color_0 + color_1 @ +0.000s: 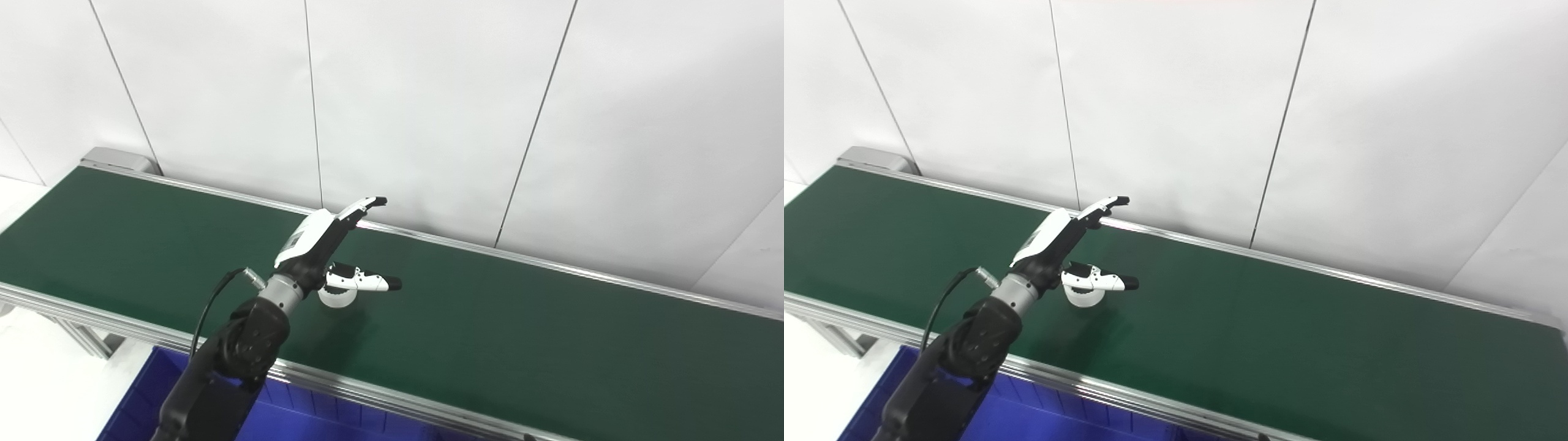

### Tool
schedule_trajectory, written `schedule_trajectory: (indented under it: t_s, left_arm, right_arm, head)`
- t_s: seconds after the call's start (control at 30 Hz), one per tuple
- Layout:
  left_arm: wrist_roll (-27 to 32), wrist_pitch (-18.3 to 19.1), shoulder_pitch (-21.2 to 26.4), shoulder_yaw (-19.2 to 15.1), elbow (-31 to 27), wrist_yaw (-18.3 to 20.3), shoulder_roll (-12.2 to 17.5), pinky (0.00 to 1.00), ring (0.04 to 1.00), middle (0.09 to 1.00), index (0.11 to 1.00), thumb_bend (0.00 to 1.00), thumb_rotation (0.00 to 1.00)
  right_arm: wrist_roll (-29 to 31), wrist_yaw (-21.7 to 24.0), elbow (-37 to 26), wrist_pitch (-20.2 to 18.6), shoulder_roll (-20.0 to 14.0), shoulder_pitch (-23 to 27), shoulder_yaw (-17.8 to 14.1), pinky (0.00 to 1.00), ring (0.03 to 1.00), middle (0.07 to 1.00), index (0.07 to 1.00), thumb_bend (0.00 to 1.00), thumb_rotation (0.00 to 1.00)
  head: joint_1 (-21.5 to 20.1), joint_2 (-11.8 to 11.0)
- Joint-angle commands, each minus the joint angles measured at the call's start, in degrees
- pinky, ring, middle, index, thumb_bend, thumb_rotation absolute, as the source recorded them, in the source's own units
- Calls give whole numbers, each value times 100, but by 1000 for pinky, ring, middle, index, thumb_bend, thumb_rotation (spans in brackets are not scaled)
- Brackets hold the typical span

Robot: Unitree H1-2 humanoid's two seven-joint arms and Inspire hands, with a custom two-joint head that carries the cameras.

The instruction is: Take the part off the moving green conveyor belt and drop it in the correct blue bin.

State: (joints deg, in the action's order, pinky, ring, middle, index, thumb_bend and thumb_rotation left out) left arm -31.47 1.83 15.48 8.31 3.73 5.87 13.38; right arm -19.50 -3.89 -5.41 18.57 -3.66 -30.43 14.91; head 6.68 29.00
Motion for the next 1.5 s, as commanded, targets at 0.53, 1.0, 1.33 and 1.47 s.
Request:
schedule_trajectory:
  t_s: [0.53,1.0,1.33,1.47]
  left_arm:
    - [-1033,18,649,741,1492,-751,123,977,970,985,909,890,422]
    - [-500,-67,428,771,1609,-656,-90,545,631,696,720,733,43]
    - [-279,-477,370,712,1777,-1080,-246,442,410,493,517,499,0]
    - [-233,-675,366,702,1888,-1242,-297,456,417,503,505,499,0]
  right_arm:
    - [-10,-118,-118,363,76,-56,-29,1000,1000,1000,1000,825,545]
    - [69,-123,-142,411,110,-88,-25,1000,1000,1000,1000,834,539]
    - [43,-171,-178,462,124,-115,3,1000,1000,1000,1000,820,545]
    - [93,-168,-161,508,136,-118,9,1000,1000,1000,1000,817,547]
  head:
    - [25,55]
    - [19,121]
    - [4,174]
    - [-1,180]
